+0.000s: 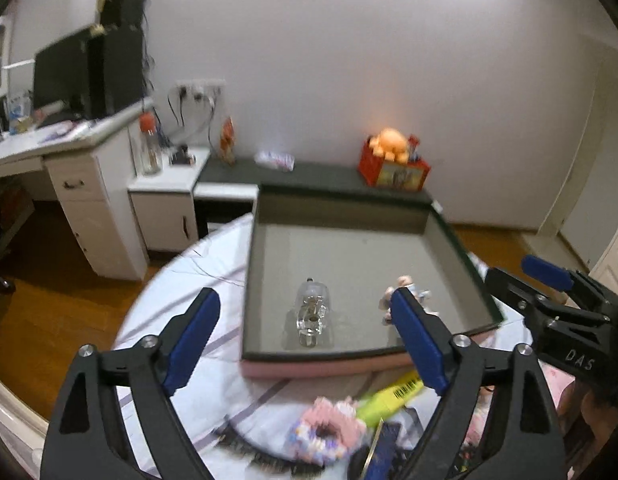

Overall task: Organize rigid objects
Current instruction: 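Move both grippers back over the remaining items on the bed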

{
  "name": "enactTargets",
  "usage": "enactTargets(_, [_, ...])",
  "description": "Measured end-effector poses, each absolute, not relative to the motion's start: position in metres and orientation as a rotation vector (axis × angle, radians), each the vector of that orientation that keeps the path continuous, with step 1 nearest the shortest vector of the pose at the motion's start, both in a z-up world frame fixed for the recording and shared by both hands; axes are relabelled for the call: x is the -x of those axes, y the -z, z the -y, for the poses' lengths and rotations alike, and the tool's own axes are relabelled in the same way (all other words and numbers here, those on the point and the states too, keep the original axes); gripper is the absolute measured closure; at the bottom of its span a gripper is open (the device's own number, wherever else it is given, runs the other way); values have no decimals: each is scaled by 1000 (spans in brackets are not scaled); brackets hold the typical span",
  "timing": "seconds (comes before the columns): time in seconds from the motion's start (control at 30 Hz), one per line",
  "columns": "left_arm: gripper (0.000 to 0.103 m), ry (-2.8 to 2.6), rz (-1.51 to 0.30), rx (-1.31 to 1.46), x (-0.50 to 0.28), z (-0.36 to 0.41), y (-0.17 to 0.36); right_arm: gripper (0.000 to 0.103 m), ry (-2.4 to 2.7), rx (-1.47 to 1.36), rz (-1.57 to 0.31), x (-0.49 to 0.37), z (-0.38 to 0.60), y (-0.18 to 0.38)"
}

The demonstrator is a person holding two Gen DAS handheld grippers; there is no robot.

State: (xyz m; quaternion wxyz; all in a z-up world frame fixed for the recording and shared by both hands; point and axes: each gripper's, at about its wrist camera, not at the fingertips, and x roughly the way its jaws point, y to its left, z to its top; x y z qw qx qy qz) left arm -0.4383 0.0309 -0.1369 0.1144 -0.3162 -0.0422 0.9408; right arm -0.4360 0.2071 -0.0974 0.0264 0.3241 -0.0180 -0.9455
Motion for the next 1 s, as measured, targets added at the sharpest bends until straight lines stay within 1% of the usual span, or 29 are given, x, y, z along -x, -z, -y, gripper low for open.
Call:
enactTargets(0.13, [7,-2844,127,771,379,-9,119,23,2977,-857,39,380,-211,76])
enactTargets(0.2, [0,-2884,151,684,346,1,115,22,3020,-773,50,352,-214,69])
enactTargets(0.27, [0,-2906,119,620,320,5,116,19,3069,-697,50,328,-215,65])
enactTargets(0.4, [0,-2932,38,609,290,4,126,17,3188,-580,-38,281,-208,69])
enactTargets(0.47, [0,-2920,15,653,283,2,135,17,3172,-584,-49,274,-205,75])
enactTargets(0.57, [0,-2882,32,732,282,0,152,17,3138,-649,-43,269,-205,87])
enactTargets(0.67, [0,-2868,12,791,284,-5,167,17,3120,-718,-32,268,-207,100])
enactTargets(0.8, [0,-2852,-40,861,292,-15,185,17,3104,-785,-24,265,-211,115])
enactTargets(1.0, [0,-2801,-39,954,306,-15,209,17,3074,-881,18,268,-219,141])
